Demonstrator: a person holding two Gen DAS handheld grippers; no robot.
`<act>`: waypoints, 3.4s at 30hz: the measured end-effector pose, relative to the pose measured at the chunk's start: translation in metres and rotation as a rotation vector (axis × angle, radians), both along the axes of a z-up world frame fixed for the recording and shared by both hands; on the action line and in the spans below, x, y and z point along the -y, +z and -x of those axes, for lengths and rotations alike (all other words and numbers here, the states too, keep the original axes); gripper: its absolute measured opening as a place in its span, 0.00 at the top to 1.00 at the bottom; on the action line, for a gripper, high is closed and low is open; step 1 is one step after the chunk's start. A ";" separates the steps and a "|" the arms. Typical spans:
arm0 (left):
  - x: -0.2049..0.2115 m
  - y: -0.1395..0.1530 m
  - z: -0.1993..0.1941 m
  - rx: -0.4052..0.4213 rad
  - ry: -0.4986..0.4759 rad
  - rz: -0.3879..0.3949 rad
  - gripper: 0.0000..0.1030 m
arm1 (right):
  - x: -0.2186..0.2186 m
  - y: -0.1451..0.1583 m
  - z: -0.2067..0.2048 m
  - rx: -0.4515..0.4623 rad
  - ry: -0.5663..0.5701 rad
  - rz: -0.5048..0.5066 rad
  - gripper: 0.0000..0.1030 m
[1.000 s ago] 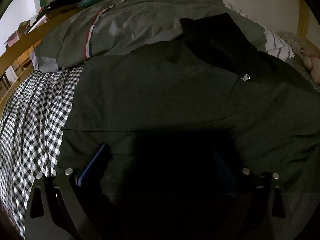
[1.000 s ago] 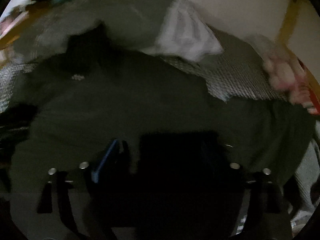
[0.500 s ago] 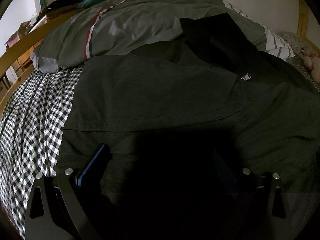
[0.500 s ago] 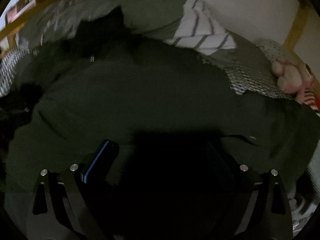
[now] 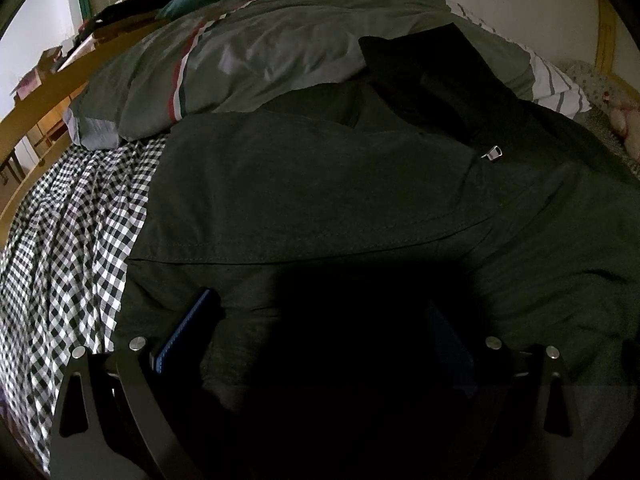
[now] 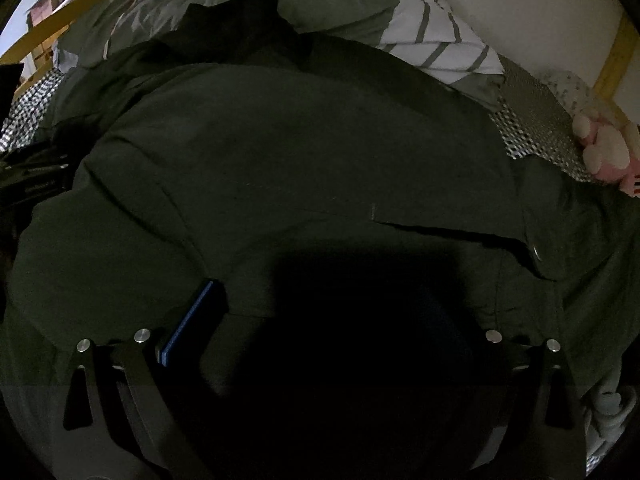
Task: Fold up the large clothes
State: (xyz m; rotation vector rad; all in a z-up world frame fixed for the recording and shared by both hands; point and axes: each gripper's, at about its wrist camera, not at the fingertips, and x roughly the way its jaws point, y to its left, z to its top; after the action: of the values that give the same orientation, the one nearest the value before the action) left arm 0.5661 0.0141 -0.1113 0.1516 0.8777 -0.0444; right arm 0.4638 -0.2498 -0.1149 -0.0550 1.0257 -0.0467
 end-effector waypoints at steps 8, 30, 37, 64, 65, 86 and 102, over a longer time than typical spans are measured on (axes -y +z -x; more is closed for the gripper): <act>0.023 0.049 0.025 0.033 -0.136 0.188 0.06 | 0.044 0.052 0.035 0.080 -0.085 -0.199 0.06; 0.335 0.078 0.125 -0.091 -0.853 0.380 0.06 | 0.284 0.162 0.068 0.110 -0.334 -0.551 0.05; 0.384 0.063 0.106 -0.163 -0.876 0.410 0.06 | 0.369 0.122 0.058 0.047 -0.565 -0.832 0.04; 0.302 0.115 0.038 -0.171 -0.734 0.493 0.05 | 0.329 0.145 -0.017 0.274 -0.328 -0.400 0.96; 0.290 0.129 0.031 -0.144 -0.709 0.503 0.05 | 0.311 0.150 -0.017 0.277 -0.285 -0.339 0.96; 0.292 0.156 0.055 -0.308 -0.939 0.113 0.05 | -0.013 -0.002 0.057 0.322 0.241 0.809 0.97; 0.403 0.097 0.051 -0.365 -0.985 -0.238 0.73 | -0.019 -0.014 0.068 0.302 0.171 0.813 0.96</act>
State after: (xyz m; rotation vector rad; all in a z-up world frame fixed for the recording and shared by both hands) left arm 0.5148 -0.3886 -0.0143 0.8082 1.0979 -0.9110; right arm 0.3959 -0.2305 -0.1290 -0.8506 0.6424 -0.3053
